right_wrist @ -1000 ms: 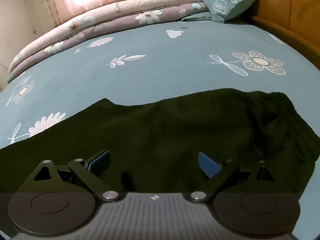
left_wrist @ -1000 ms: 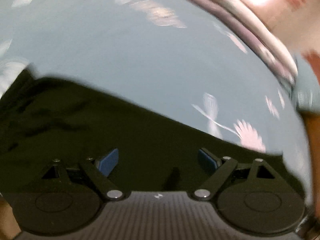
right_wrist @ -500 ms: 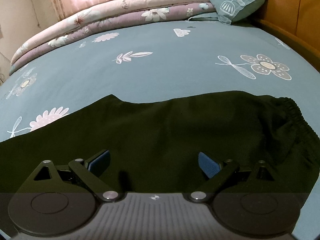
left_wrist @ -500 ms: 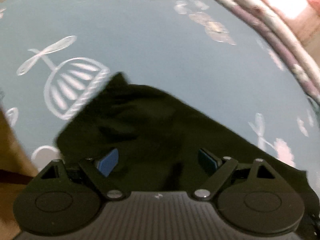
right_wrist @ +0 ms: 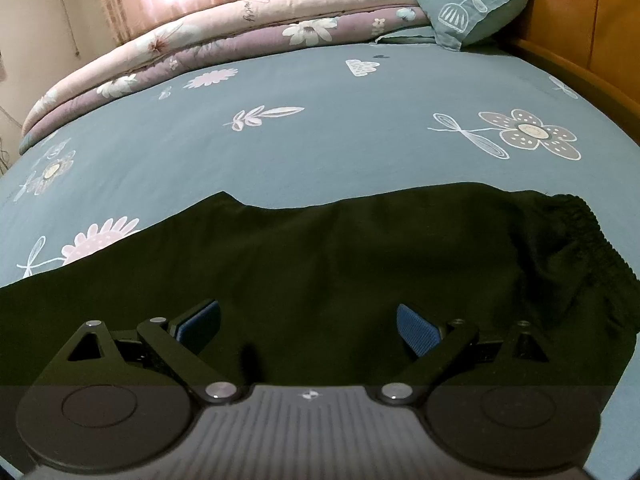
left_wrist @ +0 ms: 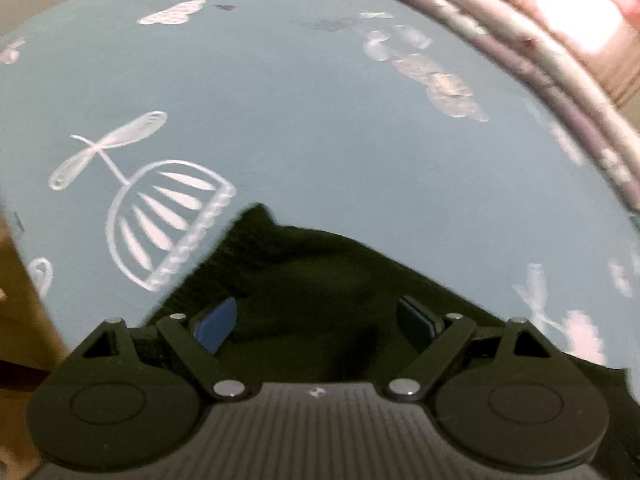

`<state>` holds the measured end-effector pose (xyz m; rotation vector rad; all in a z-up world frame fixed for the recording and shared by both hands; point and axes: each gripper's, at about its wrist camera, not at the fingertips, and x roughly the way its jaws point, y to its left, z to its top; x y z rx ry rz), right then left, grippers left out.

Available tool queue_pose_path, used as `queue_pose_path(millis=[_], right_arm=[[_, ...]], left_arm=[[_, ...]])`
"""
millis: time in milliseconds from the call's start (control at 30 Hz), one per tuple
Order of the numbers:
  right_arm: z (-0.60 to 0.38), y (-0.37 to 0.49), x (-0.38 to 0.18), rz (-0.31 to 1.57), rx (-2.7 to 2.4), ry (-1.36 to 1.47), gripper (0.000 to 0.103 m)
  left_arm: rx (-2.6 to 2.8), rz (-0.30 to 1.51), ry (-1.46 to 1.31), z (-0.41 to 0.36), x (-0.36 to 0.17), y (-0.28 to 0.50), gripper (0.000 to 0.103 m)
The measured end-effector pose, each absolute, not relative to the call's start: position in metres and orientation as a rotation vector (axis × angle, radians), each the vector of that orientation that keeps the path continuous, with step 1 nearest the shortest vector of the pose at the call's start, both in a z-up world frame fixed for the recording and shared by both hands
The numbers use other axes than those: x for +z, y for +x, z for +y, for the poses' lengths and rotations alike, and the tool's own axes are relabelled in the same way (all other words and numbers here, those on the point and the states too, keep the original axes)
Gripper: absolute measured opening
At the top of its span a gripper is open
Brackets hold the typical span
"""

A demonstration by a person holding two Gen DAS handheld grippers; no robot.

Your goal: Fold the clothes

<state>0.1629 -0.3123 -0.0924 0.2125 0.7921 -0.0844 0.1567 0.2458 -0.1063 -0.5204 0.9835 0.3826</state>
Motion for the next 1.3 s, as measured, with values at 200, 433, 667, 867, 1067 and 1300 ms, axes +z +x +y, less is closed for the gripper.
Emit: queue_pose_path(millis=[200,433,667,867,1067,1300], right_arm=[[-0.314,0.161,-0.090,0.784,-0.082,0.219,0.097],[-0.310,0.161,-0.090,0.786,-0.077,0.203,0.097],[-0.324,0.152,-0.085,0.747,-0.107,0.203,0.097],[-0.382,0.119,-0.066,0.559,-0.242,0.282,0.103],[-0.470,0.083,-0.080,0.471,-0.216,0.687,0.103],[-0.484,0.073,-0.087,0.423,-0.149,0.768,0.103]], left_arm=[[0.254,0.983,-0.512,0.226,-0.083,0.128,0.087],[0.128,1.090,-0.477,0.196,-0.098,0.111,0.087],[0.137,1.081,-0.464,0.180,-0.092,0.114,0.087],[-0.007,0.996,-0.276,0.097,-0.048,0.124,0.089],[-0.185,1.041,-0.190,0.010,-0.061,0.139,0.089],[-0.317,1.090,-0.102,-0.069,-0.078,0.142,0.089]])
